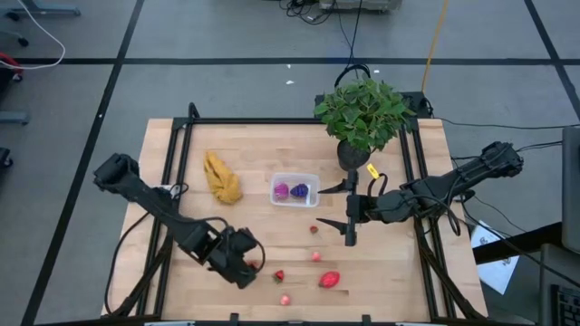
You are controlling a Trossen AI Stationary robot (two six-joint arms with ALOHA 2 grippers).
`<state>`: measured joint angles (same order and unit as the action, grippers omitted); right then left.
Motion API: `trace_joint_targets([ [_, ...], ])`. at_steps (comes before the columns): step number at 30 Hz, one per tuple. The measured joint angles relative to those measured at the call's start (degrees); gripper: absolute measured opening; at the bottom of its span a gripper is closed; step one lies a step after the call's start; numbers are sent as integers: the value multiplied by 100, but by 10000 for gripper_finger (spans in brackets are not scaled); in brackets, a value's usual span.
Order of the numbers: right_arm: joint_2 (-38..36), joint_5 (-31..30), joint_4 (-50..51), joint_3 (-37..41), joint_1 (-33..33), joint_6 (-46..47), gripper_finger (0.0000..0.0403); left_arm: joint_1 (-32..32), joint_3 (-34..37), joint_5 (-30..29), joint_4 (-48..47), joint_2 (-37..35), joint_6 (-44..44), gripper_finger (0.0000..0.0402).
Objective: Pick and placing Produce into tupperware
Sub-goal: Put the bottom left red strawberry into the transparent bin
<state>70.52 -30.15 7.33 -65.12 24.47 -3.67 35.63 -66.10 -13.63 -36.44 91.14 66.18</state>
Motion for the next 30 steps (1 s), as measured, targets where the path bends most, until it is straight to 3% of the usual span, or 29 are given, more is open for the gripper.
trace_joint_targets([
  [5,-2,17,-26,0,2,224,309,5,-9,29,297,361,782,377],
  [11,-2,20,61,0,2,208,309,-132,4,422,-105,699,1675,377],
  [22,-1,24,155,0,4,131,309,-298,-5,852,-353,960,2289,376],
  [30,-1,24,167,0,7,127,309,-394,2,1204,-237,1377,2260,376],
])
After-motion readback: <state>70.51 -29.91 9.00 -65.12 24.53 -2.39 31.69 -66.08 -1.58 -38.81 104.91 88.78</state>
